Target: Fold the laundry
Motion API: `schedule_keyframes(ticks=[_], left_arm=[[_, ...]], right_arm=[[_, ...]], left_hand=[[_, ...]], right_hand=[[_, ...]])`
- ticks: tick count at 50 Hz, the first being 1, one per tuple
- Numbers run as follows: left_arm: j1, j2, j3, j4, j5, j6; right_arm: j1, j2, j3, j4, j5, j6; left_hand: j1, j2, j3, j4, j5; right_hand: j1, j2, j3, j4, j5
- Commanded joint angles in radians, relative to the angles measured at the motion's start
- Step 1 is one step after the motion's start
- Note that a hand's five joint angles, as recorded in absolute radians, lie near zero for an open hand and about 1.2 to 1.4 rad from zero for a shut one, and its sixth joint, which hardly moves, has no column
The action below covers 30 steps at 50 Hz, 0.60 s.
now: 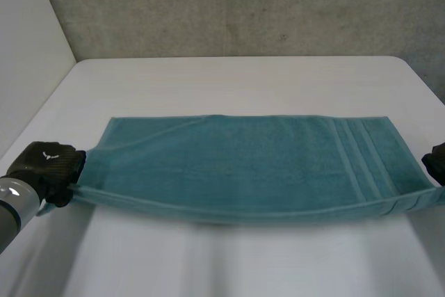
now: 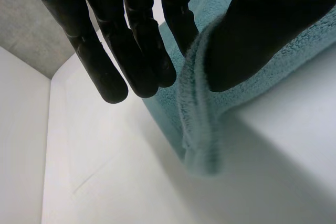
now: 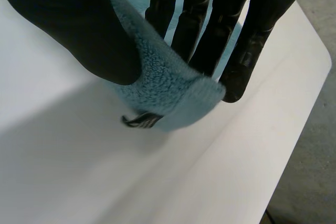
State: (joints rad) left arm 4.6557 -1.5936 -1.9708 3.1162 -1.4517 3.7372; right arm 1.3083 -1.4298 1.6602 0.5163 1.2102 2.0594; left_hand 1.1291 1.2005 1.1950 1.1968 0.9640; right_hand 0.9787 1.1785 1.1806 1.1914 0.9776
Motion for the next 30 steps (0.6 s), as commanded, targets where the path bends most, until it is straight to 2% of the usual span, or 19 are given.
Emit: schedule_keyframes(ticks=[1,6,10,11,13,14,17,18,23,30], left_arm=[[-0.018,-0.147,0.096,0.128,-0.004,0.007],[-0.041,-0.265,0.249,0.194,-0.010,0.007],[-0.107,-0.362,0.514,0.226,-0.018,0.004],[-0.107,-0.362,0.515,0.226,-0.018,0.004],[-0.117,-0.396,0.674,0.242,-0.044,0.004],[-0.124,-0.408,0.781,0.257,-0.058,0.001],[-0.129,-0.417,0.920,0.318,-0.078,0.001],[-0.129,-0.416,0.981,0.385,-0.084,-0.008],[-0.129,-0.382,1.018,0.600,-0.098,-0.014],[-0.124,-0.352,0.875,0.614,-0.095,-0.086]], right_arm=[[0.080,0.178,-0.060,-0.192,0.017,0.136],[0.181,0.248,-0.233,-0.257,0.090,0.246],[0.250,0.262,-0.452,-0.307,0.159,0.344],[0.259,0.262,-0.502,-0.321,0.172,0.363],[0.273,0.261,-0.601,-0.360,0.195,0.398],[0.282,0.258,-0.696,-0.408,0.218,0.438],[0.287,0.255,-0.804,-0.504,0.247,0.499],[0.289,0.246,-0.839,-0.577,0.264,0.543],[0.292,0.138,-0.797,-0.748,0.285,0.636],[0.292,0.078,-0.585,-0.751,0.250,0.642]], left_hand=[[0.267,0.196,0.201,0.199,0.258],[0.267,0.196,0.201,0.199,0.258],[0.267,0.196,0.201,0.199,0.258],[0.267,0.196,0.201,0.199,0.258],[0.267,0.196,0.201,0.199,0.258],[0.267,0.196,0.201,0.199,0.258],[0.267,0.196,0.201,0.199,0.258],[0.267,0.196,0.201,0.199,0.258],[0.267,0.196,0.201,0.199,0.258],[0.267,0.196,0.201,0.199,0.258]], right_hand=[[0.418,0.218,0.216,0.205,0.244],[0.418,0.218,0.216,0.205,0.244],[0.418,0.218,0.216,0.205,0.244],[0.418,0.218,0.216,0.205,0.244],[0.418,0.218,0.216,0.205,0.244],[0.418,0.218,0.216,0.205,0.244],[0.418,0.218,0.216,0.205,0.244],[0.418,0.218,0.216,0.205,0.244],[0.418,0.218,0.216,0.205,0.244],[0.418,0.218,0.216,0.205,0.244]])
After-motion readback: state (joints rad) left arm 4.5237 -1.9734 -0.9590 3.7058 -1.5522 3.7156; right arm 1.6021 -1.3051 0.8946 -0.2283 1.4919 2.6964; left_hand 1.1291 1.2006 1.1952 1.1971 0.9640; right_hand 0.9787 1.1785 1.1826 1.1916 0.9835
